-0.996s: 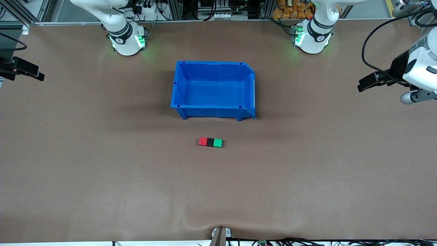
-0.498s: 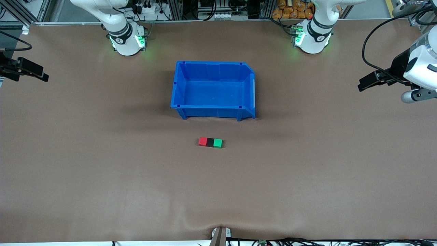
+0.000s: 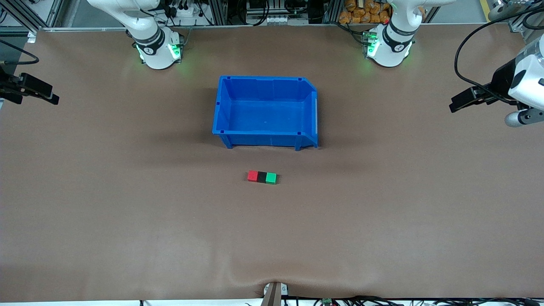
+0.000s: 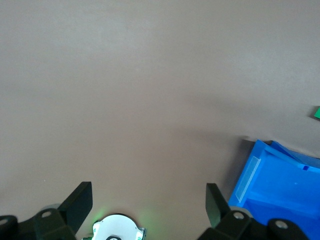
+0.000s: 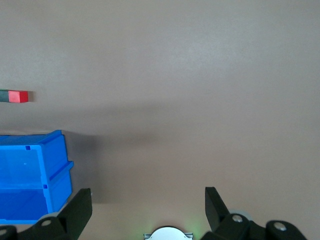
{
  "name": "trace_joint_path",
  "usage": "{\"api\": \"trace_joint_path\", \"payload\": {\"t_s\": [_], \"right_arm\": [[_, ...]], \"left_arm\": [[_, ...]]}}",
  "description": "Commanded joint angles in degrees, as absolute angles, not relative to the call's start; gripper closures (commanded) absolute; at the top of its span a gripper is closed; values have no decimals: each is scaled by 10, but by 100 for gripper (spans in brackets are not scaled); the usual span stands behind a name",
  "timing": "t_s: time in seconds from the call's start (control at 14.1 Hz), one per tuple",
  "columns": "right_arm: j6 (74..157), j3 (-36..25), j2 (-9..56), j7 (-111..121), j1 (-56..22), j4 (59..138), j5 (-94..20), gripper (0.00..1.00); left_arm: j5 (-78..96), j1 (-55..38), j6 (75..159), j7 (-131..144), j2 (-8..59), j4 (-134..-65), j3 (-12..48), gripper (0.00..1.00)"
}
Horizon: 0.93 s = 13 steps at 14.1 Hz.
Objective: Attach green and red cubes to black cube
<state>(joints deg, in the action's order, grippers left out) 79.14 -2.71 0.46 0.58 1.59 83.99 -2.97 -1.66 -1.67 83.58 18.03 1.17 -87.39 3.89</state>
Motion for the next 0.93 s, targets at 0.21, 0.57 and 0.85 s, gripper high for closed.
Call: {"api": "trace_joint_path", "payload": {"t_s": [0.21,0.57,0.85], "right_arm": [[790,-30,-5,-1,21,835,-32,0],[790,-29,-4,-2,17,836,-32,0],[790,-29,-3,-1,18,836,-32,0]], "left_arm": [[-48,-15,837,169,-12,-875,46,0],[-36,-16,859,164,-22,-899,46,0],[-37,-15,859,145,-14,-865,44,0]]}}
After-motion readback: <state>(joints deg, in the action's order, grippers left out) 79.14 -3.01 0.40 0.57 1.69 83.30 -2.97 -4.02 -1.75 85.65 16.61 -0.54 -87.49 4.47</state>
